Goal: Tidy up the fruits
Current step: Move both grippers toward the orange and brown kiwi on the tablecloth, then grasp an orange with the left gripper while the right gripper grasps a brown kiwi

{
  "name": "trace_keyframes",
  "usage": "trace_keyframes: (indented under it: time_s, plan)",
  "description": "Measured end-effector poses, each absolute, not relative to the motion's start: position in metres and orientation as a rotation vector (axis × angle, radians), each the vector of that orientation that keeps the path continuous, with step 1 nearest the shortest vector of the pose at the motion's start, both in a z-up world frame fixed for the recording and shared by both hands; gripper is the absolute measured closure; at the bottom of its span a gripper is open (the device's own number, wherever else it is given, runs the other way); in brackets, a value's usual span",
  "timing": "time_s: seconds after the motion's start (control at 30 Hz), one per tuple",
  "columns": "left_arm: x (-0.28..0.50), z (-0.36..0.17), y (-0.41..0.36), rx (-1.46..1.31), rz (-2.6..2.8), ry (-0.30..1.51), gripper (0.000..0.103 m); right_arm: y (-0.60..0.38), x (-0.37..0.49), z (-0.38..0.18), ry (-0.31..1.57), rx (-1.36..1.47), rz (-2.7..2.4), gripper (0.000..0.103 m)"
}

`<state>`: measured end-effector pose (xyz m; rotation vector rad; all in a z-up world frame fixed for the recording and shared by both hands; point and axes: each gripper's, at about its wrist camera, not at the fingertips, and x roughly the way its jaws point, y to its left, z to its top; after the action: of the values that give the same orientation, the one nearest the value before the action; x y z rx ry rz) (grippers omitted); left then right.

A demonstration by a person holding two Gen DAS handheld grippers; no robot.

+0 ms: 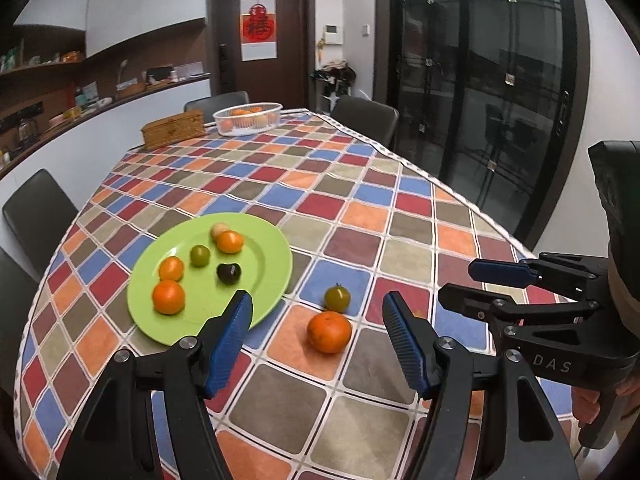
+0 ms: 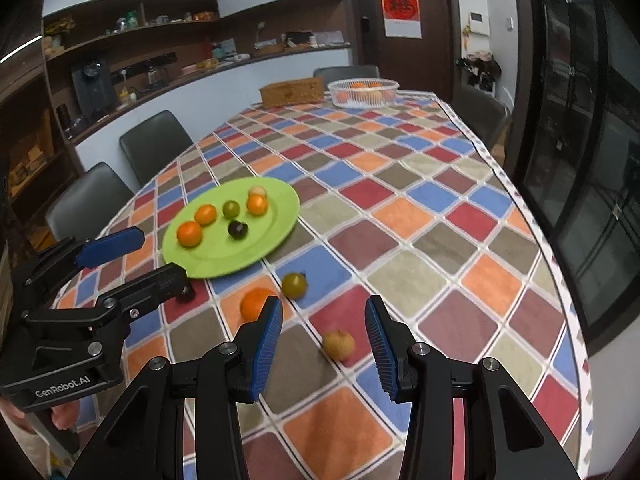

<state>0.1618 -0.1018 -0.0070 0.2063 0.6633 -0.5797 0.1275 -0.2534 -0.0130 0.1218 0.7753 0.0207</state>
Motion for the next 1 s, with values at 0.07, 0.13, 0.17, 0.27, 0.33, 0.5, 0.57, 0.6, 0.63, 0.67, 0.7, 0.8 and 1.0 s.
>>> trace_keyframes:
  time_s: [0.07, 0.13, 0.17, 0.27, 0.33, 0.5, 0.57, 0.6, 0.63, 0.67, 0.7, 0.8, 1.0]
  plan:
    - [0.163, -0.015, -0.104, 0.221, -0.594, 0.669, 0.036, -0.255, 0.127, -0.023, 0.793, 0.127, 0.014, 0.059]
    - [0.166, -0.023, -0.106, 0.23, -0.608, 0.682, 0.036, -0.255, 0.126, -0.03, 0.809, 0.128, 0.007, 0.059]
    - [0.167, -0.027, -0.108, 0.236, -0.615, 0.688, 0.036, -0.255, 0.126, -0.034, 0.816, 0.128, 0.005, 0.059]
    - [0.17, -0.039, -0.112, 0.262, -0.633, 0.707, 0.036, -0.256, 0.127, -0.046, 0.838, 0.134, 0.004, 0.059]
    - [0.174, -0.048, -0.115, 0.278, -0.644, 0.726, 0.036, -0.255, 0.128, -0.052, 0.849, 0.134, 0.003, 0.059]
    - [0.185, -0.068, -0.123, 0.312, -0.665, 0.776, 0.037, -0.255, 0.134, -0.066, 0.878, 0.133, 0.001, 0.059]
    - [0.188, -0.073, -0.125, 0.32, -0.672, 0.789, 0.037, -0.255, 0.136, -0.071, 0.888, 0.136, 0.003, 0.059]
    - [0.19, -0.076, -0.127, 0.324, -0.674, 0.795, 0.038, -0.255, 0.138, -0.072, 0.892, 0.135, 0.002, 0.059]
    - [0.192, -0.078, -0.128, 0.326, -0.676, 0.8, 0.039, -0.255, 0.139, -0.074, 0.895, 0.137, 0.003, 0.059]
    - [0.193, -0.08, -0.129, 0.328, -0.676, 0.806, 0.04, -0.254, 0.14, -0.075, 0.896, 0.138, 0.006, 0.059]
    - [0.196, -0.081, -0.13, 0.327, -0.675, 0.811, 0.041, -0.254, 0.142, -0.077, 0.898, 0.136, 0.006, 0.059]
    - [0.202, -0.084, -0.132, 0.309, -0.68, 0.831, 0.044, -0.254, 0.146, -0.081, 0.909, 0.138, 0.01, 0.061]
    - [0.21, -0.087, -0.139, 0.293, -0.684, 0.859, 0.052, -0.254, 0.152, -0.085, 0.918, 0.149, 0.019, 0.067]
